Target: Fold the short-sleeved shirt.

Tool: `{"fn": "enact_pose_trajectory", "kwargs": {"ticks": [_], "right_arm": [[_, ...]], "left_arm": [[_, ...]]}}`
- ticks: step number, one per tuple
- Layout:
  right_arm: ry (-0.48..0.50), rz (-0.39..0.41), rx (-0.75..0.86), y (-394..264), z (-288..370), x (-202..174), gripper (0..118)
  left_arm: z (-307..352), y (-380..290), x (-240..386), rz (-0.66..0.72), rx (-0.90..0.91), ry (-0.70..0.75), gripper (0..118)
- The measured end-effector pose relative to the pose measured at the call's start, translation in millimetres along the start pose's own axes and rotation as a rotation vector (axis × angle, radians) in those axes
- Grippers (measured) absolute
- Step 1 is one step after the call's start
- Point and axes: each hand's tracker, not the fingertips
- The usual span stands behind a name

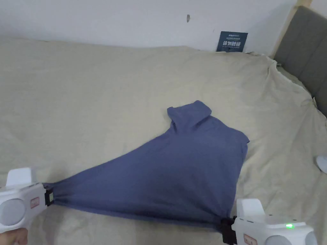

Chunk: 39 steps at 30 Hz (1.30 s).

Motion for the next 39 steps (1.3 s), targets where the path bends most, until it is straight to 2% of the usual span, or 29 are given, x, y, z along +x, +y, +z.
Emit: {"fn": "enact_pose_trajectory", "kwargs": {"ticks": [4,8,9,11,12,13,14,15,17,19,23,27,29,32,33,34,35,36,37,38,39], "right_arm": [[0.047,0.057,-0.032,-27.6,17.0,-18.0,4],[0.037,0.134,-0.036,-42.3,26.9,-34.9,4],[0.028,0.149,-0.032,-43.8,27.0,-38.0,4],[0.021,0.163,-0.017,-43.7,29.1,-40.0,7],[0.022,0.166,-0.017,-42.3,30.0,-36.4,17],[0.035,0.162,-0.006,-39.9,34.9,-32.8,49],[0.045,0.153,0.002,-35.6,41.2,-29.0,81],[0.043,0.149,0.017,-30.0,50.1,-25.8,99],[0.019,0.146,0.122,-11.7,74.2,-21.6,102],[-0.023,0.149,0.214,10.5,96.7,-13.5,102],[-0.089,0.114,0.458,49.6,144.7,-2.6,104],[-0.17,0.08,0.699,67.6,172.9,-5.1,115],[-0.197,0.035,0.783,67.3,175.9,-8.1,117],[-0.188,-0.012,0.838,59.8,170.6,-12.4,116],[-0.19,-0.016,0.831,56.4,167.7,-14.3,116],[-0.189,-0.018,0.829,52.8,165.0,-15.9,113],[-0.181,-0.019,0.825,49.3,160.5,-14.2,109],[-0.176,-0.017,0.818,45.2,156.9,-15.0,100],[-0.171,-0.015,0.813,41.0,154.5,-16.5,85],[-0.167,-0.016,0.812,36.1,152.2,-18.1,85],[-0.157,-0.023,0.81,31.9,150.3,-19.7,78]], "left_arm": [[9.8,-32.2,-28.0,0.062,-0.026,0.019,0],[18.7,-51.1,-39.2,0.1,-0.032,0.017,0],[22.9,-49.3,-36.1,0.107,-0.027,0.022,3],[26.9,-42.5,-37.0,0.111,-0.033,0.058,31],[30.1,-37.5,-39.5,0.114,-0.033,0.074,56],[33.5,-32.3,-41.2,0.121,-0.031,0.075,90],[40.8,-25.4,-45.1,0.149,-0.01,0.074,110],[50.8,-18.1,-48.3,0.181,0.038,0.055,118],[67.3,-1.1,-53.7,0.216,0.11,-0.003,118],[85.6,17.9,-49.9,0.223,0.173,-0.001,118],[120.1,42.4,-20.9,0.148,0.34,0.01,118],[143.9,46.4,21.1,0.104,0.492,-0.005,118],[145.8,41.4,41.2,0.066,0.55,-0.01,118],[144.7,30.9,70.4,-0.025,0.585,-0.013,117],[142.8,24.7,76.4,-0.034,0.597,-0.014,112],[143.1,19.5,82.0,-0.042,0.611,-0.023,95],[143.8,13.8,86.9,-0.05,0.622,-0.039,75],[144.1,7.7,91.2,-0.058,0.626,-0.052,49],[143.4,3.4,94.2,-0.063,0.623,-0.06,28],[141.6,-0.3,97.0,-0.079,0.615,-0.078,28],[139.4,-3.0,99.5,-0.096,0.599,-0.094,22]]}}
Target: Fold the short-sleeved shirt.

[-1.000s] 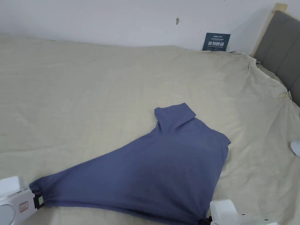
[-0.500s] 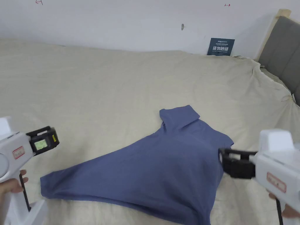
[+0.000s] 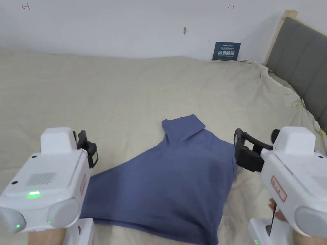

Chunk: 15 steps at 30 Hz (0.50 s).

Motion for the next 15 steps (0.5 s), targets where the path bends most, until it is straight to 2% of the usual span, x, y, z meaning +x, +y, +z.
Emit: {"fn": "enact_pose_trajectory", "kwargs": {"ticks": [2,4,6,15], "right_arm": [[0.021,-0.017,-0.019,-6.5,-1.3,2.6,38],[0.021,-0.028,-0.044,-9.9,-0.9,-0.1,3],[0.033,-0.022,-0.055,-13.3,-1.1,1.7,0],[0.033,-0.035,-0.058,-16.4,3.2,-3.4,0]], "left_arm": [[-1.7,-6.4,1.8,-0.009,-0.011,-0.029,5],[0.2,-8.7,4.7,-0.004,-0.016,-0.04,0],[-2.2,-12.3,2.2,0.019,-0.034,-0.067,0],[5.9,-9.3,8.4,0.033,-0.047,-0.081,0]]}}
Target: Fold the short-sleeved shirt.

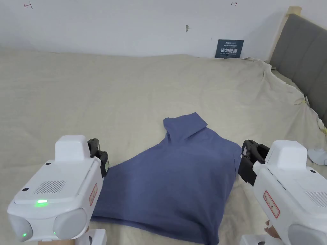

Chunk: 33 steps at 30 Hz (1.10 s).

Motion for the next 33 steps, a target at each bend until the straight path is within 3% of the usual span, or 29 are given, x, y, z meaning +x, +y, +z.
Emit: {"fn": "enact_pose_trajectory", "kwargs": {"ticks": [6,8,10,11,12,13,19,22,28,30,32,33], "right_arm": [[0.018,0.008,0.0,4.8,2.6,-1.3,0],[0.033,0.016,-0.001,6.3,1.8,-0.3,0],[0.033,0.028,0.001,7.2,2.8,-2.1,0],[0.035,0.032,0.0,7.8,2.8,-2.0,0],[0.035,0.033,0.001,8.2,2.6,-1.8,0],[0.036,0.032,0.0,8.5,2.4,-1.5,0],[0.05,0.014,-0.016,9.1,0.4,0.4,0],[0.049,0.027,-0.027,6.7,-3.5,2.1,0],[0.041,0.018,-0.057,1.5,-11.2,2.1,0],[0.04,0.021,-0.064,0.4,-12.3,0.3,0],[0.039,0.024,-0.07,-0.3,-13.5,-0.3,0],[0.038,0.025,-0.072,-0.7,-14.0,-0.5,0]], "left_arm": [[-4.7,12.5,-15.0,0.027,-0.095,0.004,2],[-9.3,17.8,-28.6,0.082,-0.123,-0.004,29],[-15.5,24.0,-45.2,0.153,-0.164,0.014,81],[-18.5,29.0,-51.3,0.17,-0.201,0.025,99],[-23.4,32.0,-60.1,0.186,-0.243,0.037,113],[-27.4,33.1,-68.5,0.199,-0.27,0.05,118],[-65.0,15.9,-124.2,0.236,-0.529,0.156,118],[-84.6,-9.2,-141.1,0.169,-0.632,0.282,118],[-109.9,-46.5,-145.5,0.103,-0.804,0.33,115],[-112.6,-55.5,-144.9,0.107,-0.818,0.333,98],[-117.1,-62.4,-145.9,0.103,-0.841,0.349,53],[-117.6,-65.7,-145.3,0.097,-0.86,0.35,36]]}}
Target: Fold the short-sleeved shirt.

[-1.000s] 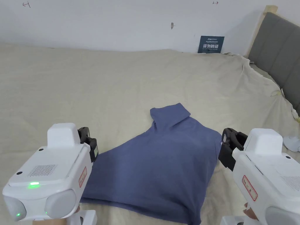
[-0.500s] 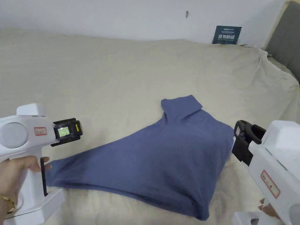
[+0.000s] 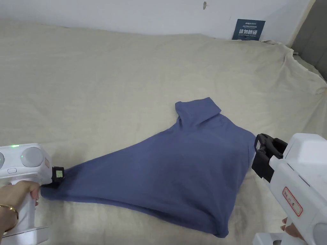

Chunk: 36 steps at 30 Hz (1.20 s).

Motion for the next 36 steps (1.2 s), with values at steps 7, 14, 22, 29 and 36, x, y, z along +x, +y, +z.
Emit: {"fn": "enact_pose_trajectory", "kwargs": {"ticks": [7,14,22,29,36], "right_arm": [[0.002,0.0,-0.033,-4.1,-6.0,-0.1,0],[0.031,0.028,-0.091,20.1,-37.7,8.3,0],[0.101,0.113,-0.324,89.8,-160.1,12.8,113],[0.068,0.018,-0.654,107.4,-298.4,28.5,114],[-0.074,0.204,-0.871,71.9,-401.9,39.0,107]], "left_arm": [[19.9,-3.4,9.2,0.014,0.101,-0.094,0],[71.7,-12.6,-4.3,0.159,0.349,-0.184,0],[93.0,-24.6,-8.5,0.247,0.411,-0.242,0],[86.6,-21.8,-10.5,0.284,0.403,-0.253,0],[80.9,-15.8,-7.7,0.3,0.385,-0.239,0]]}}
